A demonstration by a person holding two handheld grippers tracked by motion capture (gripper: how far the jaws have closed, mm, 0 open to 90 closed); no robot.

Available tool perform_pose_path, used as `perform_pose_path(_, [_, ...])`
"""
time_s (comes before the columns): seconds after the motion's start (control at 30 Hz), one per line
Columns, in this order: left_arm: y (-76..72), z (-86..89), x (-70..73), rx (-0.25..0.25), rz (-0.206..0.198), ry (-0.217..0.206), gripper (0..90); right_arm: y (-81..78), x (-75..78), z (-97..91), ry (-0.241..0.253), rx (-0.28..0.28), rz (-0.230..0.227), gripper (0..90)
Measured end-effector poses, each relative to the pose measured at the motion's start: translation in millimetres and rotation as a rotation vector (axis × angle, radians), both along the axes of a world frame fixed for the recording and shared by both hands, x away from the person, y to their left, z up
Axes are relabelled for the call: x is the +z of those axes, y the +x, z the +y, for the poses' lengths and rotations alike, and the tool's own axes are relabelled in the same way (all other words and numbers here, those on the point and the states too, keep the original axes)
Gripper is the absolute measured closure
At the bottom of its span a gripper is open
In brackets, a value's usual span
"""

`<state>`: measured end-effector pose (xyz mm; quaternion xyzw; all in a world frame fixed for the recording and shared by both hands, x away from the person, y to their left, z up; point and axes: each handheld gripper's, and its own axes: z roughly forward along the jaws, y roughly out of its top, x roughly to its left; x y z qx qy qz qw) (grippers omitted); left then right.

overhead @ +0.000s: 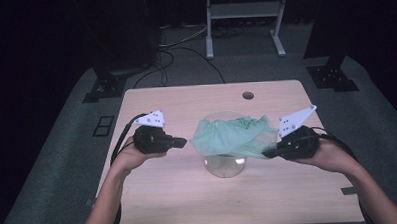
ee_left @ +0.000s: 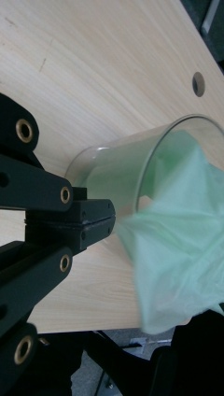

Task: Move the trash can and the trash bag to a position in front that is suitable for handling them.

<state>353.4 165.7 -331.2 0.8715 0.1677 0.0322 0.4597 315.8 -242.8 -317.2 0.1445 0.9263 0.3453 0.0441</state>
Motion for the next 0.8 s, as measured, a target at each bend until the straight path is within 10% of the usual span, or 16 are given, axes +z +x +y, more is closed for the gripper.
perform_pose_path(0.3, [-2.7,-2.6,-5.8,-0.010,0.013,0.012,84.9,4.1,-7.1,1.2,-0.017,0.000,0.023,89.2])
perform_pose_path(0.8, [-14.3,-35.8,25.6,-0.066,-0.100,0.106,52.9,4.0,-4.7,2.8,-0.019,0.002,0.001,89.3])
